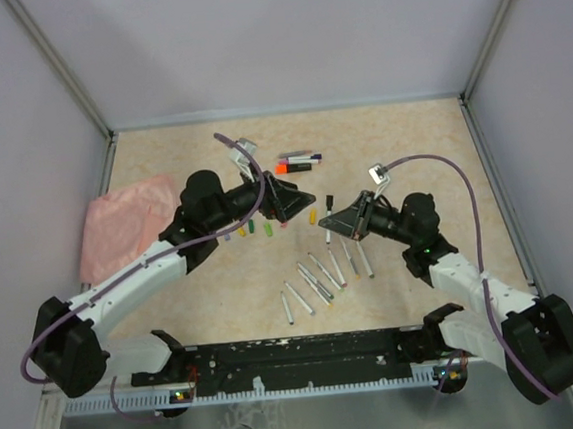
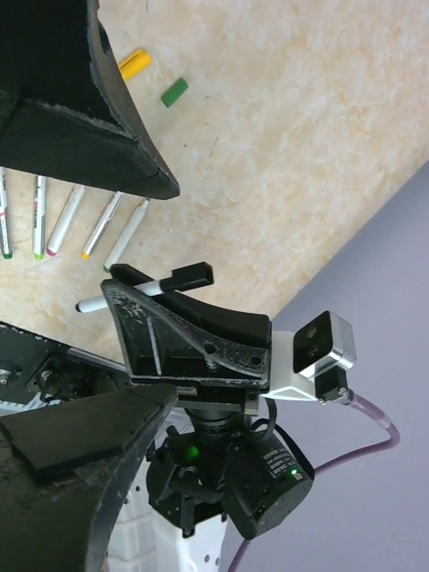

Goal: Open the pen caps
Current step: Pick up the pen from the center of the board, then open the pen cap from the pen.

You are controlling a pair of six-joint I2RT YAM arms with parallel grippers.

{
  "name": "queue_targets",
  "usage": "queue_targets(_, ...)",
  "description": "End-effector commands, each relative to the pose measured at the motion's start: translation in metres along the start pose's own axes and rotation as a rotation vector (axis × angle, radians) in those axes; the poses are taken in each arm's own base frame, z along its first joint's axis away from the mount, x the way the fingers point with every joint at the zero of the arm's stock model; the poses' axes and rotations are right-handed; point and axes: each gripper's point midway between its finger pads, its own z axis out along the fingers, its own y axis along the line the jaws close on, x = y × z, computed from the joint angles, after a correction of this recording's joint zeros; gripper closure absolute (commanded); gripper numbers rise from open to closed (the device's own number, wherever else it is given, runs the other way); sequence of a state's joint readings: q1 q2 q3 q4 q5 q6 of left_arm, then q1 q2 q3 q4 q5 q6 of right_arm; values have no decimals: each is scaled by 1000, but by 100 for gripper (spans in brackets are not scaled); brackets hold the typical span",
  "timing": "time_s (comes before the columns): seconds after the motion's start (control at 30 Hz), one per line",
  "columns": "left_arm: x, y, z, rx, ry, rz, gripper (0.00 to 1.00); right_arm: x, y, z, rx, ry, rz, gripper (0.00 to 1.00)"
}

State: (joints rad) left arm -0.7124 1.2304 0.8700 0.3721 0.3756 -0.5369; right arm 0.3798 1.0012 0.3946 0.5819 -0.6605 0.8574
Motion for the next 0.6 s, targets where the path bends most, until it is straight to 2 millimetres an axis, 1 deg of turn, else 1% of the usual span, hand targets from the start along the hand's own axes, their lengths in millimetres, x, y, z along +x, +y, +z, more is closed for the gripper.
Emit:
queue_targets(0.0,-6,-14,16,64,64,-26,13,-13,22,4,-74,-1,-87,100)
queue_targets(0.07,0,-11,23,63,94,-50,18,-13,22,4,-74,4,-90,100)
queue_targets(0.23,10,-11,36,49,113,-64,29,-12,21,5,-74,13,-91,100)
queue_targets(0.27,12,-11,38,40,121,-64,30,-12,22,5,-75,12,-92,100)
queue_targets(0.57,35,-6,55,-27,185,-45,32,-13,21,7,-77,20,-97,100)
